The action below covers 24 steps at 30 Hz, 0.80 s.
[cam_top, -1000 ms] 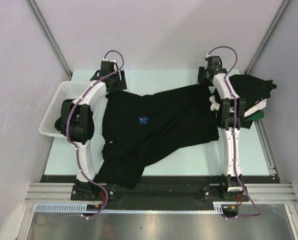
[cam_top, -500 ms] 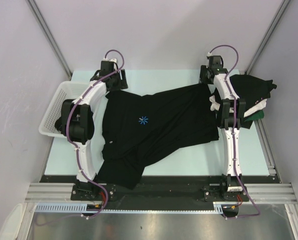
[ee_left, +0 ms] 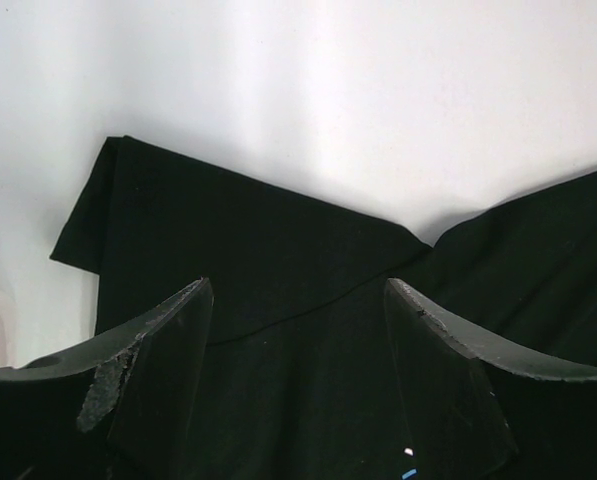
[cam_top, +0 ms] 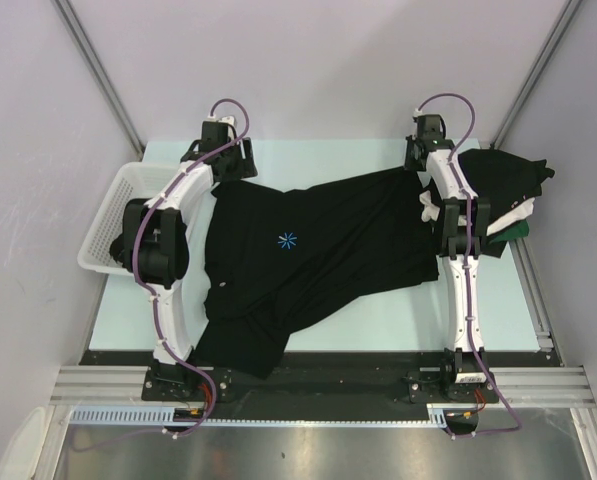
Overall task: Fold and stack the t-shirts
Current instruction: Flatten out the tshirt
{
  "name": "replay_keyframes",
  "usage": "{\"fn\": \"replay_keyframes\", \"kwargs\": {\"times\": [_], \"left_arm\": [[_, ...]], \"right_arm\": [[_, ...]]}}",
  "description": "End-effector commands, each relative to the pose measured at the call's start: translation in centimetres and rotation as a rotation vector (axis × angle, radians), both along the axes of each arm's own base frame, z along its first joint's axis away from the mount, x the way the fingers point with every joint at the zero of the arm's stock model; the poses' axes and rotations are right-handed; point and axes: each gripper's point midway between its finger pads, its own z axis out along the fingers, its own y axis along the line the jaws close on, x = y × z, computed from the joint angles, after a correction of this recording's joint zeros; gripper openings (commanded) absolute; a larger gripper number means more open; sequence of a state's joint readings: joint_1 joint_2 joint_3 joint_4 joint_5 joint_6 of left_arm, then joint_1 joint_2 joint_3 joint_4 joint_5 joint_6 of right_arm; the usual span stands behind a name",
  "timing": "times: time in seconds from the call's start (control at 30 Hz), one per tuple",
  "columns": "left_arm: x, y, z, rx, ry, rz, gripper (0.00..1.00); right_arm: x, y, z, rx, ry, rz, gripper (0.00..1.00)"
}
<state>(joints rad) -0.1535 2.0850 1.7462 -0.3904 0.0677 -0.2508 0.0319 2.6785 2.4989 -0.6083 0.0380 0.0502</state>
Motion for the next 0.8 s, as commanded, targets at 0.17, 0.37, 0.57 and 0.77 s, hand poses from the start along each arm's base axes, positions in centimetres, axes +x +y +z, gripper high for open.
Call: {"fn": "replay_keyframes", "kwargs": {"times": [0.17,0.37,0.57,0.77], "left_arm": [[0.1,0.5,3.1,0.013,-0.078,-0.014,0.74],[0.5,0.6,3.0,0.011,-0.08,-0.002,0.74],[0.9,0.5,3.1,0.005,-0.086,-0.001,0.75],[1.4,0.3,3.4,-0.001,-0.093,-0.006,0.74]], "right_arm": [[1.9,-0.1,0.6,-0.013,-0.07,-0.001,0.0],[2.8,0.0,2.0,-0.015,-0.117,0.0,0.0],[3.4,-0.4,3.5,-0.029,-0.162,-0.01,0.0],[4.7,-0.7,4.7,-0.036,-0.231,-0.025,0.0]]}}
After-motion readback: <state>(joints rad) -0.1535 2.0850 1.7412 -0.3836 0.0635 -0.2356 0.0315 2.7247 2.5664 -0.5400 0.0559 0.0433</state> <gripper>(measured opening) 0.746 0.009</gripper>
